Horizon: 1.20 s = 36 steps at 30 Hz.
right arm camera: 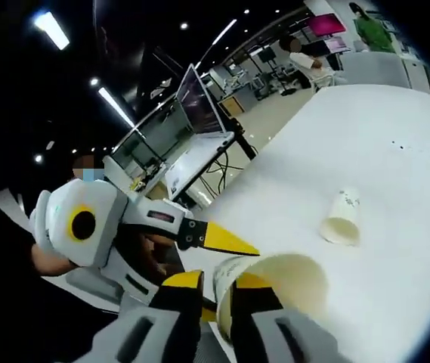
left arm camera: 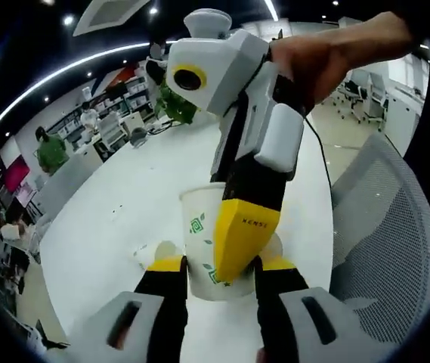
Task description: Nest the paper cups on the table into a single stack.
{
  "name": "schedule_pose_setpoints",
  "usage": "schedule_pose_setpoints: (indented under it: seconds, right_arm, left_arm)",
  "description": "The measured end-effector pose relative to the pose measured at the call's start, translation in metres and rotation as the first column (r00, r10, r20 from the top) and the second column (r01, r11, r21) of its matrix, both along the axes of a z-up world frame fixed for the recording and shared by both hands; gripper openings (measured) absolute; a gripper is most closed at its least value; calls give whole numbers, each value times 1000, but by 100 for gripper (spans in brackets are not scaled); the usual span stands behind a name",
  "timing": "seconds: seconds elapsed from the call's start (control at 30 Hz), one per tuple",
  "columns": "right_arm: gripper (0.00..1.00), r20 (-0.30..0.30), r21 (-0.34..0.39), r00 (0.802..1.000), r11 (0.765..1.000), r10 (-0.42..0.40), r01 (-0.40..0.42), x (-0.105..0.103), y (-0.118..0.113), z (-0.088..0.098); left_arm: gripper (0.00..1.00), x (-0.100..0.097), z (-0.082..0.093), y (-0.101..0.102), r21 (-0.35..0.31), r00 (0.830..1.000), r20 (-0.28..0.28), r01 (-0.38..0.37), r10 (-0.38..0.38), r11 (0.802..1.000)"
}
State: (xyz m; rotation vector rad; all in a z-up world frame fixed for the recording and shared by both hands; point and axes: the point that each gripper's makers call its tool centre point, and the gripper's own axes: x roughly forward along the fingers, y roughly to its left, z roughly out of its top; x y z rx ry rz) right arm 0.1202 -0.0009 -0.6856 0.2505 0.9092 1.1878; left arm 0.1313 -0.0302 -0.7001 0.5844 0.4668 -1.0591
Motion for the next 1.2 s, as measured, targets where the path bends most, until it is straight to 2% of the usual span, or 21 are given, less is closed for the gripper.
schedule_pose_setpoints:
  seconds: [0.1, 0.43, 0.57, 0.77, 0.9, 1.1, 1.2]
  right_arm:
    - [1, 1, -2, 1000, 1000, -3, 3, -1, 0, 1]
    - [0, 49, -58, 999, 998, 4, -1, 1, -6, -6]
    - [0, 69, -91, 997, 996, 17, -11, -2, -8, -10]
    - [0, 98, -131, 995, 991, 28, -15, -2, -14, -12]
    - [0, 109, -152, 993, 988, 43, -26, -6, -18, -11]
    - [0, 119, -189, 990, 981, 72, -49, -9, -24, -17]
    - [0, 127, -217, 988, 974, 90, -61, -10, -27, -21]
  left_arm:
    - [33, 1, 0, 0, 7, 1000, 3, 6, -6, 1000]
    - [34, -3, -1, -3, -12, 1000, -6, -4, 4, 1000]
    - [40, -5, -3, -3, -14, 1000, -13, -16, 15, 1000]
    - [47, -4, -6, 5, -28, 998, -23, -52, 51, 998]
    - [52, 0, -13, 21, -54, 992, -54, -119, 116, 991]
    - [55, -3, -16, 37, -53, 986, -66, -155, 151, 986]
    - [56, -4, -18, 41, -72, 980, -92, -182, 175, 981]
